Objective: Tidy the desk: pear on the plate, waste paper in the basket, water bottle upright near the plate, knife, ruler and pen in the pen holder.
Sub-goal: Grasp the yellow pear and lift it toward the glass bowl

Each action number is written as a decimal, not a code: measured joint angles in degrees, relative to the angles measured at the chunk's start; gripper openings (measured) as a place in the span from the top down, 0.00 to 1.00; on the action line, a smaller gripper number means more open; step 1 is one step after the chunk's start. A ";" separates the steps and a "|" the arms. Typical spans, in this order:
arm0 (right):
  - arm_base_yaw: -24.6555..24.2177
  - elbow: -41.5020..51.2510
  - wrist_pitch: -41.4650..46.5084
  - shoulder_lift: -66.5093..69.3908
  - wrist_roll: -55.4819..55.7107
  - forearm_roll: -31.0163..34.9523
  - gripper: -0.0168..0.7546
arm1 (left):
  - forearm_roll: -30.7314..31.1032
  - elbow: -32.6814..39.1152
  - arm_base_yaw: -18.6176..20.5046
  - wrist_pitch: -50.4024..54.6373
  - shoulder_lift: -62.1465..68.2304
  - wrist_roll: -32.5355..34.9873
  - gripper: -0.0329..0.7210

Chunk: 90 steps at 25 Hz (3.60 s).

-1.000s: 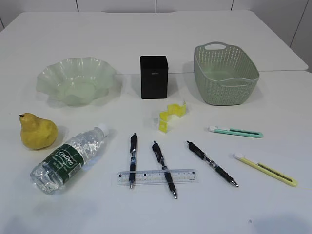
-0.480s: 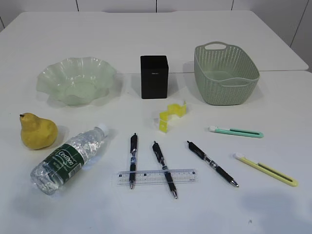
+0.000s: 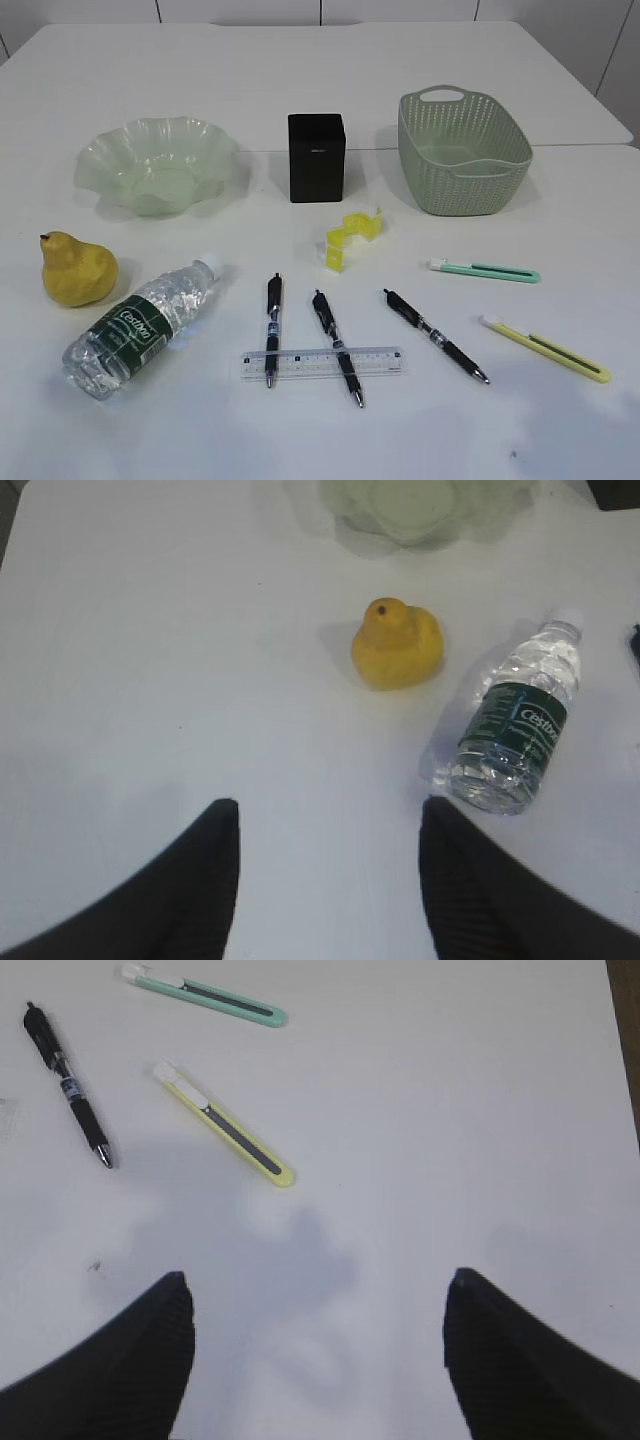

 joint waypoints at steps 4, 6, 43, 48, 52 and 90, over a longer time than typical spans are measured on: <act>0.00 0.00 -0.35 2.25 0.00 -0.03 0.23 | 1.14 0.00 -2.05 0.13 0.26 0.53 0.42; 0.00 0.00 -0.55 3.28 0.00 -0.12 0.23 | 2.05 0.00 -2.70 0.13 1.31 0.53 0.42; 8.46 -14.53 4.00 24.82 4.15 -4.78 0.23 | 6.73 -15.51 -10.30 5.01 25.68 0.65 0.36; 8.46 -18.02 5.48 26.88 5.24 -4.76 0.23 | 6.62 -21.26 -10.30 8.79 31.83 0.65 0.34; 8.46 -18.79 6.12 27.09 5.62 -4.66 0.23 | 5.48 -24.53 -10.30 9.96 36.39 0.65 0.34; 8.46 -18.79 6.80 27.13 6.06 -4.66 0.23 | 1.57 -38.18 -6.78 9.20 66.52 1.03 0.32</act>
